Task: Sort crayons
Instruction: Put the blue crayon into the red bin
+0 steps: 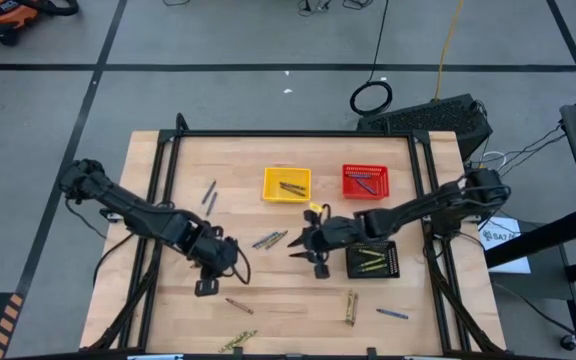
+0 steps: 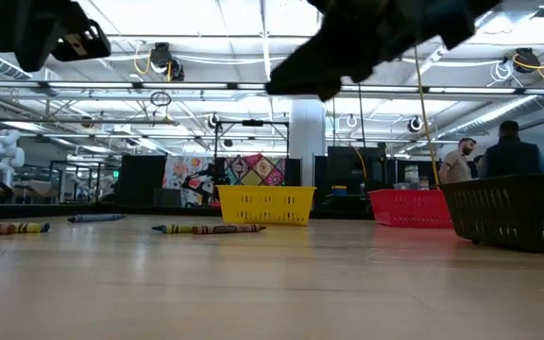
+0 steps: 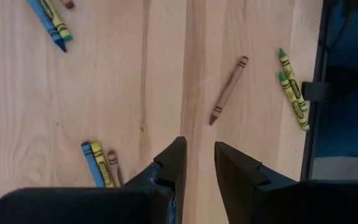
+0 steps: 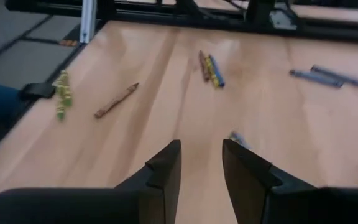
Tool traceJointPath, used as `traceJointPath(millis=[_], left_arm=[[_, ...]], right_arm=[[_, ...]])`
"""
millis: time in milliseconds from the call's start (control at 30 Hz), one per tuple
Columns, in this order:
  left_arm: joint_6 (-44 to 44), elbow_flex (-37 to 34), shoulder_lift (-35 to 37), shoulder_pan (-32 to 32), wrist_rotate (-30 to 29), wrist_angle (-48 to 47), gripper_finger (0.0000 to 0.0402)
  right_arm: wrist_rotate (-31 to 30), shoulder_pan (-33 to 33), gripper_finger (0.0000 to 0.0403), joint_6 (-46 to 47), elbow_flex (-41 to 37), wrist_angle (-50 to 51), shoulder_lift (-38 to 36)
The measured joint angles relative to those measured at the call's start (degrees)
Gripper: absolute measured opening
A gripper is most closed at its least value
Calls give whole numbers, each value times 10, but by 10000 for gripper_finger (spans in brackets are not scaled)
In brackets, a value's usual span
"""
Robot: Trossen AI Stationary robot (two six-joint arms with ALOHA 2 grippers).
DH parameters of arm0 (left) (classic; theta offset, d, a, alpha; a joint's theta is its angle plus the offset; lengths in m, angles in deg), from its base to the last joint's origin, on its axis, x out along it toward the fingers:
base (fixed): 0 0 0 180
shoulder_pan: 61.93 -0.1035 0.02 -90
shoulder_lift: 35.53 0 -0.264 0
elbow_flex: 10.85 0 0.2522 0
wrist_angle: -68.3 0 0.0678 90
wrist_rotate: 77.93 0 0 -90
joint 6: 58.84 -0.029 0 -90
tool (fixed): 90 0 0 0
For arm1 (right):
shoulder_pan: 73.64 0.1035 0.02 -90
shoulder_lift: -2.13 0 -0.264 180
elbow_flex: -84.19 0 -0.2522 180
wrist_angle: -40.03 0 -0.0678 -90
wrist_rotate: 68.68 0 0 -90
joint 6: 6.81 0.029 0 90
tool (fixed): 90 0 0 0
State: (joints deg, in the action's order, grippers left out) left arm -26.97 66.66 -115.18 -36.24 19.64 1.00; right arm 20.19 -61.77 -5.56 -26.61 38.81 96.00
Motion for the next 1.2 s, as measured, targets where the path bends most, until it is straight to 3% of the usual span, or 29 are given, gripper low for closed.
traceJointPath(millis=[267,400,767,867,1200], left_arm=[[24,0,0,34,-29,0,87],[24,0,0,42,-40,0,87],[24,0,0,43,-48,1,87],[24,0,0,43,-48,1,87],[23,0,0,43,-50,2,87]], right_arm=[[23,-48,105,-63,98,97,65],[72,-73,105,-83,123,97,106],[76,-131,105,-120,150,97,180],[104,-144,105,-120,159,98,204],[119,-146,105,-128,199,100,242]])
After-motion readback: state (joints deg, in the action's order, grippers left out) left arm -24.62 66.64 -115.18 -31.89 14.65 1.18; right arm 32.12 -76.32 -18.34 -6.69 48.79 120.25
